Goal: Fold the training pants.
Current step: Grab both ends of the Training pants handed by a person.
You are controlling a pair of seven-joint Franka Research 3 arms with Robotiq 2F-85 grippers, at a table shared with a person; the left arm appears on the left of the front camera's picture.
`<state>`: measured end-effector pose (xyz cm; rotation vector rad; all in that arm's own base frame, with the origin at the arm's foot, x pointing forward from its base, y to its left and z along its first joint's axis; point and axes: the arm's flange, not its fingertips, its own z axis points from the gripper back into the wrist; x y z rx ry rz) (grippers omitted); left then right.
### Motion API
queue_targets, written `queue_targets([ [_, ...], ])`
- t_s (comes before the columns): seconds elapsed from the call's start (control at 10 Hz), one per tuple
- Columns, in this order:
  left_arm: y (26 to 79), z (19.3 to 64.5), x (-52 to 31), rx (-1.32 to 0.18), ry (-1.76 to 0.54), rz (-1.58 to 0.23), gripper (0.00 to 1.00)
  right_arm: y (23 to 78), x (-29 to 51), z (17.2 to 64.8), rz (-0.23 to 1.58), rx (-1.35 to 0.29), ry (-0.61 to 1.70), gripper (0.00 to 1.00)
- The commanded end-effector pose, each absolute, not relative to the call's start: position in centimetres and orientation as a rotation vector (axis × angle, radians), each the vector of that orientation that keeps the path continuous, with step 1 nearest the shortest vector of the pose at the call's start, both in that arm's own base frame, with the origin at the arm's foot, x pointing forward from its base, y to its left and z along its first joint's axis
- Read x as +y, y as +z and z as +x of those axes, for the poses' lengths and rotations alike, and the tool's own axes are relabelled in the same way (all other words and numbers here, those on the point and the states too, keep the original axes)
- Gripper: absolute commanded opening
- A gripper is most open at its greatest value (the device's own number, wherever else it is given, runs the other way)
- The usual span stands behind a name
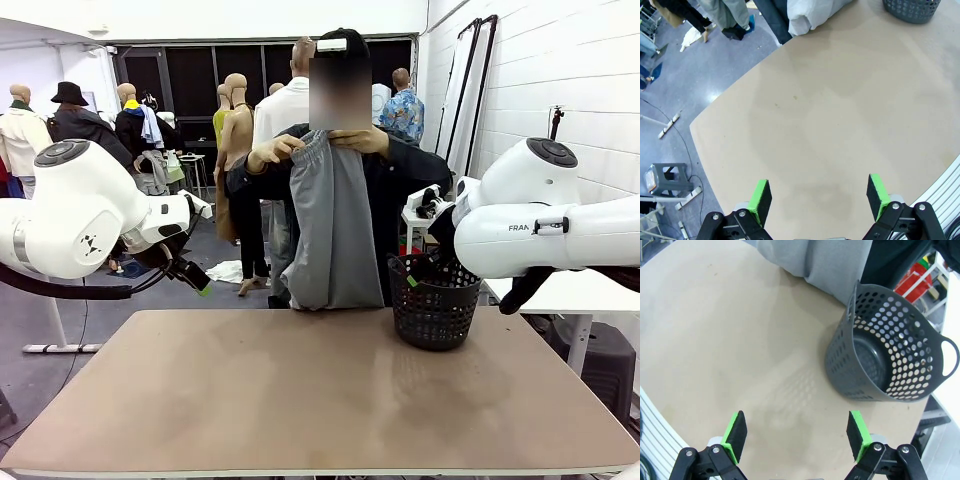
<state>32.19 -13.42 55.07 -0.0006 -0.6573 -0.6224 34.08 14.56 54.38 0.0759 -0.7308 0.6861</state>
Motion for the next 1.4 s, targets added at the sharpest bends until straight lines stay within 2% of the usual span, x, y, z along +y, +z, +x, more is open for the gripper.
queue_targets([
  [0.0, 54.98, 32.14, -13.44, -0.655, -0.628, -0.008, 1.0, 54.4, 14.65, 34.06, 0.078, -0.733, 0.69, 1.0],
  [1.3, 54.98, 32.14, -13.44, -0.655, -0.628, -0.008, 1.0, 54.4, 14.65, 34.06, 0.078, -0.733, 0.69, 1.0],
])
